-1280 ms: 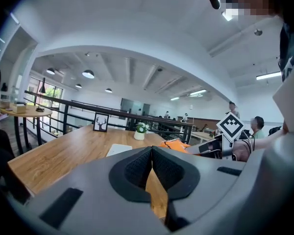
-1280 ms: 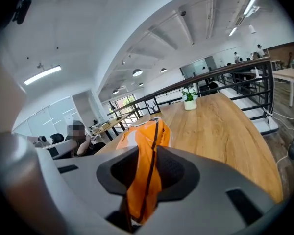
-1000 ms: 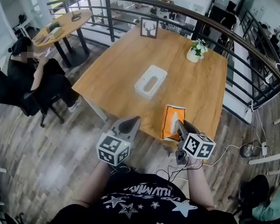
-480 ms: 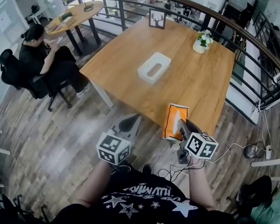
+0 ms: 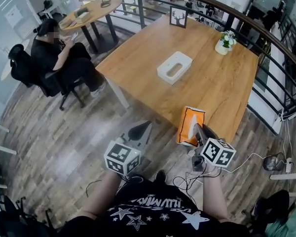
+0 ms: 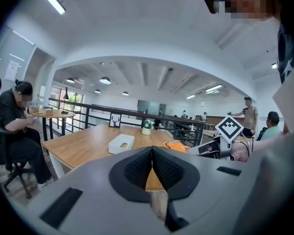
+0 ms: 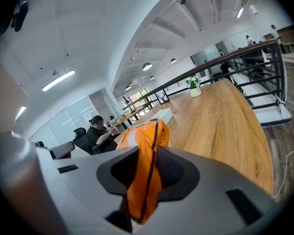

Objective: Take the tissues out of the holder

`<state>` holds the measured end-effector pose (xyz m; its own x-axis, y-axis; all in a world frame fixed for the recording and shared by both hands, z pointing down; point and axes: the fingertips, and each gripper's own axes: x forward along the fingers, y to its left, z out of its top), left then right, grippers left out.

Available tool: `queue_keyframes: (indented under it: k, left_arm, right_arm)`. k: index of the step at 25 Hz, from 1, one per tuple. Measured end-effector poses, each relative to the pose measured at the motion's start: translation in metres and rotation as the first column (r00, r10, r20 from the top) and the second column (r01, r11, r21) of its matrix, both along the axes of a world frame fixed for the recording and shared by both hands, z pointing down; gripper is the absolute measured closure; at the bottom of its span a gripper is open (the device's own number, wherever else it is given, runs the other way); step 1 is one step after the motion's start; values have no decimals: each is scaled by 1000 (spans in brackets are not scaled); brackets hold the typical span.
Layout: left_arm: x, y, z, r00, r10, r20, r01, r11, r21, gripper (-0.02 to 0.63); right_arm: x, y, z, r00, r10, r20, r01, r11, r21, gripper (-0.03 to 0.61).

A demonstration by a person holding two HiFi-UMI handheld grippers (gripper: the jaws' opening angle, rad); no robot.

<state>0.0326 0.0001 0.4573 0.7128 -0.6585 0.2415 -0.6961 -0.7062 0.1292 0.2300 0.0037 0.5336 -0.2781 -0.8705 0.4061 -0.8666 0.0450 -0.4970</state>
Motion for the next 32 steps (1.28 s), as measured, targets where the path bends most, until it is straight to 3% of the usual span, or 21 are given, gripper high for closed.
queue_keyframes:
  k: [8,16,32]
  left_arm:
    - [-29,19,-1,999,8,-33,-8,1000,-9,600]
    - [-64,70,-14,998,56,-22,-56,998,-5,600]
    - [-170,157,-17,997,-8,-76,9,1000,17,600]
  right_arm:
    - [-37,16,-15,1000,-13,-28,14,1000,17,485]
    - [-77,66,-32,999,-5,-54,5,1000,10,485]
    - [-176,152,-39,996,-35,-85,39,999,38,485]
